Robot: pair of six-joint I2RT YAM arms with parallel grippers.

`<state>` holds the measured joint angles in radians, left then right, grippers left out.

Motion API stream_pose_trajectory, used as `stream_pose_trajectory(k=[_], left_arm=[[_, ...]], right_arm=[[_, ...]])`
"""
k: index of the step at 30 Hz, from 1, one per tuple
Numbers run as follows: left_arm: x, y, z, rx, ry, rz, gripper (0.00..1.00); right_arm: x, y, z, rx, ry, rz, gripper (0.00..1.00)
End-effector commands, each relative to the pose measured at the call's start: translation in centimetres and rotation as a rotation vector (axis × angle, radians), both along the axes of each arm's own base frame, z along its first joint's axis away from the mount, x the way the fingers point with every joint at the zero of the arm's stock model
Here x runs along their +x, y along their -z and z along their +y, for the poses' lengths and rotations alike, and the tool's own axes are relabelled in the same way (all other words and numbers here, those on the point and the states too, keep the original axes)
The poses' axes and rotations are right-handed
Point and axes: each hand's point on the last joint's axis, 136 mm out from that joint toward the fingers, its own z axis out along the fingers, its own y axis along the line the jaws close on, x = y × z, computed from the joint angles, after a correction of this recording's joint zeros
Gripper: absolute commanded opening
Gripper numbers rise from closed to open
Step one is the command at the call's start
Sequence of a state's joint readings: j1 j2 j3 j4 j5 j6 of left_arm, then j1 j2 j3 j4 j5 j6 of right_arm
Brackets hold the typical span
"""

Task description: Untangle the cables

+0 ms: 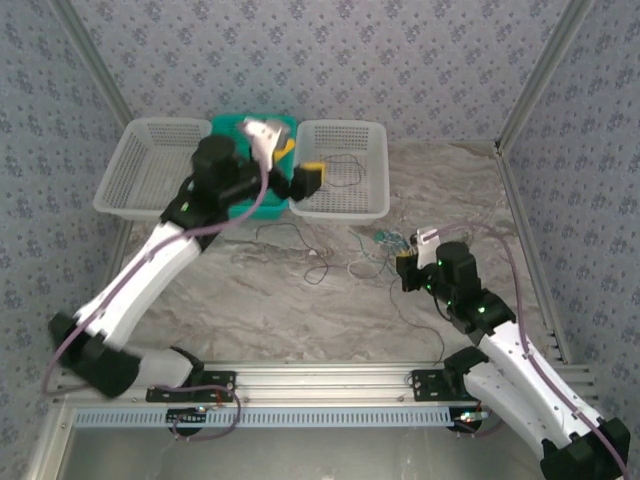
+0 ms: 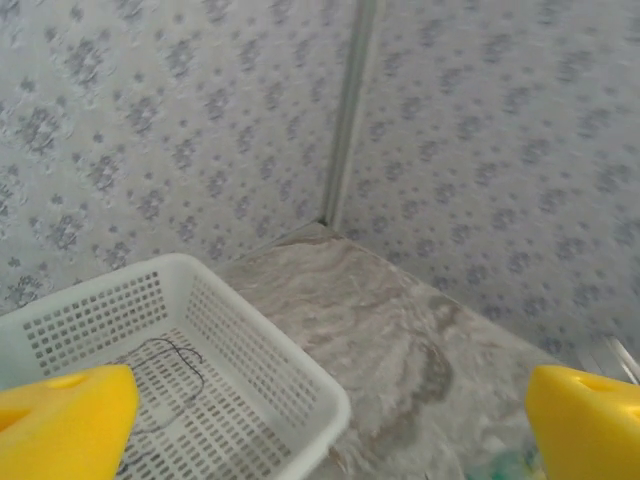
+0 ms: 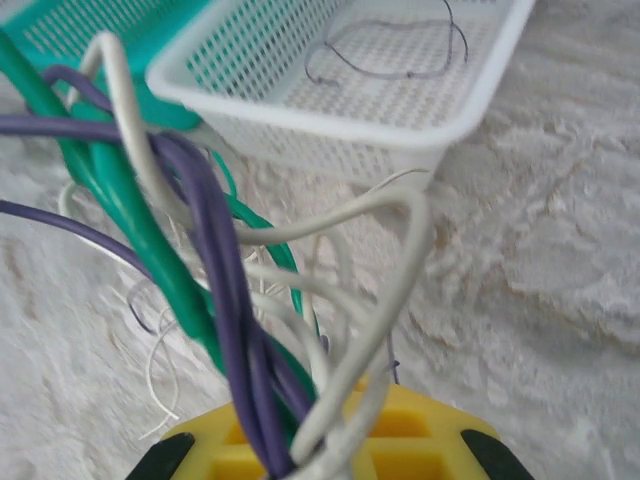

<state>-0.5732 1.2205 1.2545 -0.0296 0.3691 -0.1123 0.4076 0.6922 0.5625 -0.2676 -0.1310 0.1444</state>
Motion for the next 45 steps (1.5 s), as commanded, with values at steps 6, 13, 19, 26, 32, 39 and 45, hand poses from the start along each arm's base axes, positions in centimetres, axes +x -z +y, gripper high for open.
stream_pose_trajectory(k=[6,13,19,26,32,39,45], left_arm=[[-5.3,9.1,2.4,-0.041,0.021,0.028,0.99],[-6.5,16.6,1.9,0.043,0.043,0.048,0.99],[-5.7,18.4,-0.4,0.036,0.09,0.01,0.99],[-4.6,17.3,-5.8,-0.015,0.168,-0.067,0.99],[-2.4,16.8,-8.2,-0.034,0.134,-0.104,0.99],[-1.3,16.5,-10.0,-0.037,0.166,-0.102,0.9],[-1.4,14.5,-10.5,-0.134,0.182,-0.083,0.28]], right_arm=[[2.4,-8.3,3.2,0.337,-0.101,0.078,0.01],[5.0,-10.8,4.0,0.477,-0.001,0.269,0.0],[5.4,-12.8,5.8,0.618,-0.015,0.368,0.0],[5.5,-14.2,6.9,0.713,0.015,0.418,0.0],[5.0,-15.1,7.9,0.753,-0.007,0.46,0.0],[4.6,-16.0,8.8,0.795,-0.034,0.473,0.0],[4.8,-14.9,8.2,0.795,0.013,0.495,0.0]])
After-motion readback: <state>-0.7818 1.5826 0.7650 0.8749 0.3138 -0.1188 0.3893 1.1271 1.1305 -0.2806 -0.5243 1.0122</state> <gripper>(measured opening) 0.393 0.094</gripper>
